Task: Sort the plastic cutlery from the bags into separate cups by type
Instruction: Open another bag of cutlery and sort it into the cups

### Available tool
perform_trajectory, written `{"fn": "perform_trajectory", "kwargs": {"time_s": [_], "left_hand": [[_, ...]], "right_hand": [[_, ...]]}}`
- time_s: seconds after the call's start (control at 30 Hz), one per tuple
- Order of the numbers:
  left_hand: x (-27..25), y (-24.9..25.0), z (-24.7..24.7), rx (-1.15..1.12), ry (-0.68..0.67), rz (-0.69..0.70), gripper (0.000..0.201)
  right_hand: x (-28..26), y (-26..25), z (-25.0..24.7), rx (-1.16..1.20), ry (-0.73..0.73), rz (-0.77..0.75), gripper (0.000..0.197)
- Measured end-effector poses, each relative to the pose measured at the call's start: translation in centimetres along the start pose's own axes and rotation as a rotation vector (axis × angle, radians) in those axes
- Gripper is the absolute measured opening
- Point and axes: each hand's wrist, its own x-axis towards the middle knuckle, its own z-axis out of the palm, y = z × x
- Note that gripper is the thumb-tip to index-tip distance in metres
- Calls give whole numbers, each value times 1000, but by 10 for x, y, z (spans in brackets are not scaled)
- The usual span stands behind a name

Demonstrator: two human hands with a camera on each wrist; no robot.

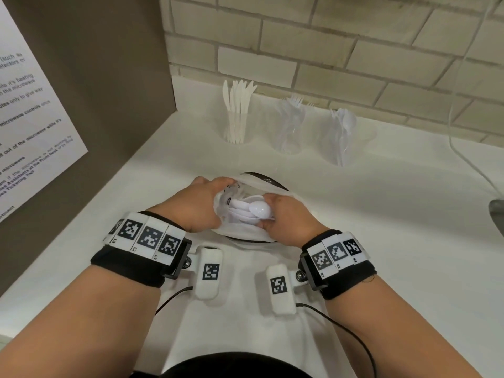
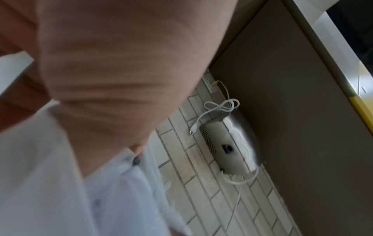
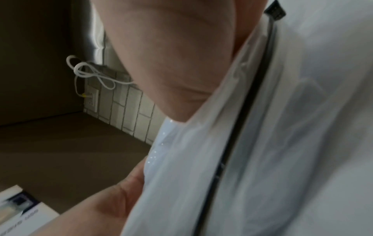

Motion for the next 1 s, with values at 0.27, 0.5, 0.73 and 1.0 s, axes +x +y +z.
{"fn": "perform_trajectory", "kwargs": {"time_s": [0.27,0.5,0.73,1.0], "left_hand": [[5,4,7,-179,185,7,56],[3,3,7,-559,228,23,29],[3,1,9,-223,278,90,21],[6,10,16,-95,392,82,46]], "right_hand": [[-4,-9,-4,-16,24,-57,28],[-9,-11,-1,-180,31,-93,28],[-12,-8,-8,-305,23,-24,37],[-6,-12,-1,-272,-73,-101,35]]}}
